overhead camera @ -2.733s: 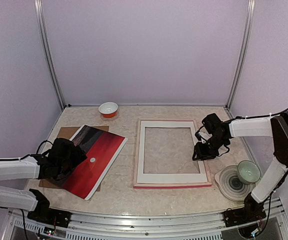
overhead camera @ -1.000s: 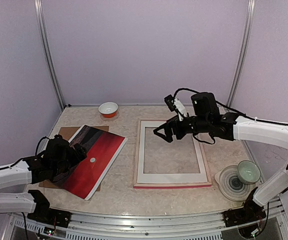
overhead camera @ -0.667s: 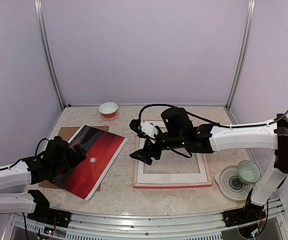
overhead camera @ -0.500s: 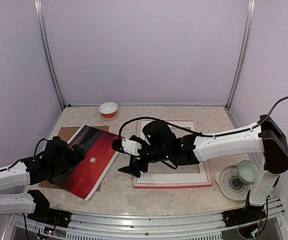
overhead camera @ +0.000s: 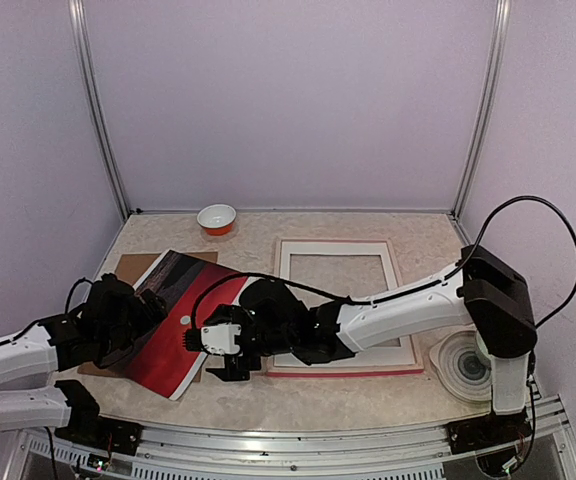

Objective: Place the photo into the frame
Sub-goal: Pick up the photo from the backboard, then turn over the photo.

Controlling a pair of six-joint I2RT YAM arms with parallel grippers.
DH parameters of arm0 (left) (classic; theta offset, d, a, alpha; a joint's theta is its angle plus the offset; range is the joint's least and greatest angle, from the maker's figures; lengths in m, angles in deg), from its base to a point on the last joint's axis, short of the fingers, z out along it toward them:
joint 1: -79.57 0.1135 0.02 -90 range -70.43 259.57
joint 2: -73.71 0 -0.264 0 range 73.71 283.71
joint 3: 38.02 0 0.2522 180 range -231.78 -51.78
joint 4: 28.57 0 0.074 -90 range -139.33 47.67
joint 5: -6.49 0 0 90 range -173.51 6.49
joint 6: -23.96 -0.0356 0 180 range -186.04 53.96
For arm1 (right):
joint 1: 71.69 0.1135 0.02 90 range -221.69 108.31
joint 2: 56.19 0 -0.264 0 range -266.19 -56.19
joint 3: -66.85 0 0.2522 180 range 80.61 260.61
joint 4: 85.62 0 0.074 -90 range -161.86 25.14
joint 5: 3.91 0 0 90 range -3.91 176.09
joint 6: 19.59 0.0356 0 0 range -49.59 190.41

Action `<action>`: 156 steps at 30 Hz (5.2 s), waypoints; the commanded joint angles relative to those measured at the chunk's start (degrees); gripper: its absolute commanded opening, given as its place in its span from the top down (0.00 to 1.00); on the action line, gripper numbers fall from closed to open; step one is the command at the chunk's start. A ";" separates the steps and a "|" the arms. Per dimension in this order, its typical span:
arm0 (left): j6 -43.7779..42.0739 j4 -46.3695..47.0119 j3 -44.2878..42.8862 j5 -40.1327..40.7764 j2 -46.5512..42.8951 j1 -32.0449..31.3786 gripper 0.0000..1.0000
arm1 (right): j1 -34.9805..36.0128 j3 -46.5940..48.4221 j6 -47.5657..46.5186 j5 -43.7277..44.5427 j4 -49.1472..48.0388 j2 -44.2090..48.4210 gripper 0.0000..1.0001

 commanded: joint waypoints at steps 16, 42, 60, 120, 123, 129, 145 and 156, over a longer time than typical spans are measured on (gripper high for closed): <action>2.43 -2.91 -0.38 2.34 -1.68 -0.46 0.01 | 6.79 12.27 -8.54 -2.34 2.84 -13.69 0.20; 3.66 -2.52 1.72 2.25 -2.53 -0.46 0.01 | 9.39 19.56 -9.43 9.37 1.46 -24.29 0.60; 4.39 -2.33 2.77 1.68 -2.93 -0.46 0.01 | 9.99 16.44 -9.70 11.85 -4.63 -24.31 0.98; -12.38 -13.75 -12.51 11.04 -15.36 10.40 0.01 | 6.32 -2.31 2.96 9.88 -1.37 20.07 1.00; -12.42 -13.73 -12.47 11.04 -15.45 10.45 0.01 | 5.86 -3.10 3.92 9.33 -1.00 22.87 1.00; -12.56 -13.25 -12.26 10.65 -15.49 10.75 0.01 | 4.75 -5.49 6.93 7.01 -1.06 29.47 1.00; -12.65 -11.45 -10.43 9.67 -15.36 11.31 0.01 | 3.51 -11.07 12.78 2.98 1.91 45.98 1.00; -13.12 -8.98 -9.57 7.99 -13.80 12.03 0.01 | 3.51 -11.15 17.90 9.69 8.76 55.27 1.00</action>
